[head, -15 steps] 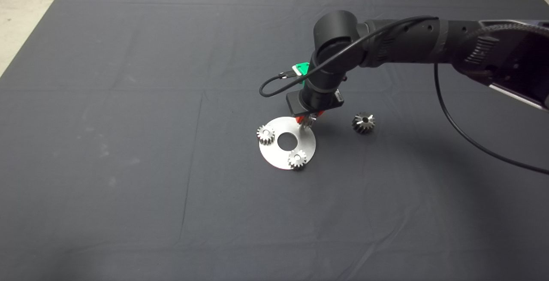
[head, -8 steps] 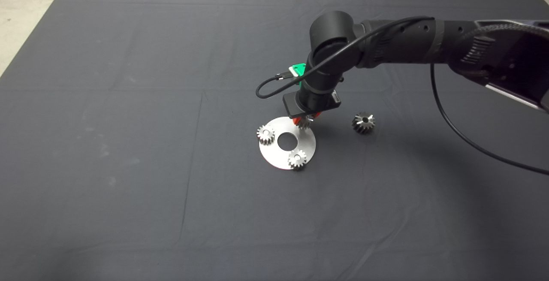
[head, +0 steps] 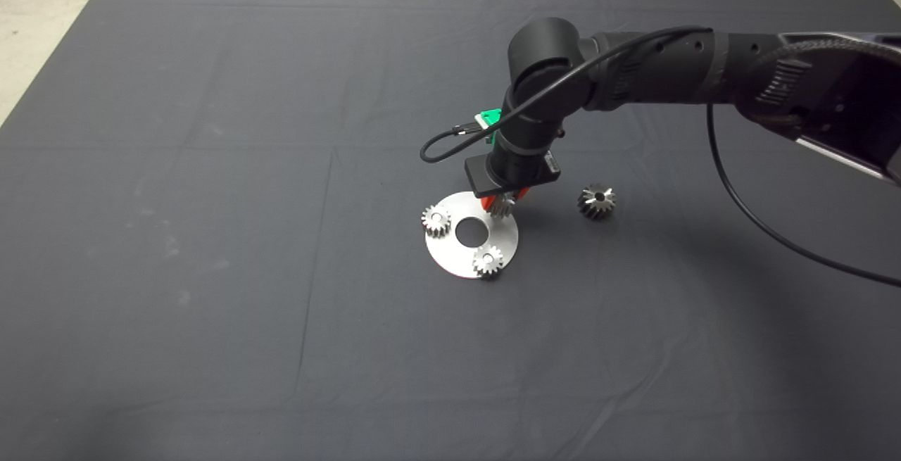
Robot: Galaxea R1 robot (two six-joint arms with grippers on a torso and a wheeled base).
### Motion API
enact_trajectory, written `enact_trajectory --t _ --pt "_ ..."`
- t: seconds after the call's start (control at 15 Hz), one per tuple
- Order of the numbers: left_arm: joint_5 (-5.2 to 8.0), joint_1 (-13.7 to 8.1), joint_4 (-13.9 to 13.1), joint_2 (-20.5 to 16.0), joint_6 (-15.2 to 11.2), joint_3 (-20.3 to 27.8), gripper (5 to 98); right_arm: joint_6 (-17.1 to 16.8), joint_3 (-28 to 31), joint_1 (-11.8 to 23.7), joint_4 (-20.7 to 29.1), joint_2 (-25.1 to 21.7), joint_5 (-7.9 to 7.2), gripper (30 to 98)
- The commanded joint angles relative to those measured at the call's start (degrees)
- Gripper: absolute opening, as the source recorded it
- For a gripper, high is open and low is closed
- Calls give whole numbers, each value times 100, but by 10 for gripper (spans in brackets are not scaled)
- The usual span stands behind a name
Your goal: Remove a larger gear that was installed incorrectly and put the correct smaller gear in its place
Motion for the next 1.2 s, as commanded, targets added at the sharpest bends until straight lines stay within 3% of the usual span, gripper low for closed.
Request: enact_trajectory --t 0.0,0.53,0.93,1.13 --pt "31 8 49 -30 43 63 843 9 -133 138 402 20 -578 350" --pt "31 8 49 -30 78 55 843 -61 -142 166 332 46 -569 351" --pt "13 8 49 -21 78 55 843 -78 -239 421 349 159 -578 351" --pt "12 8 49 -30 78 47 843 -70 -20 464 332 152 -544 351"
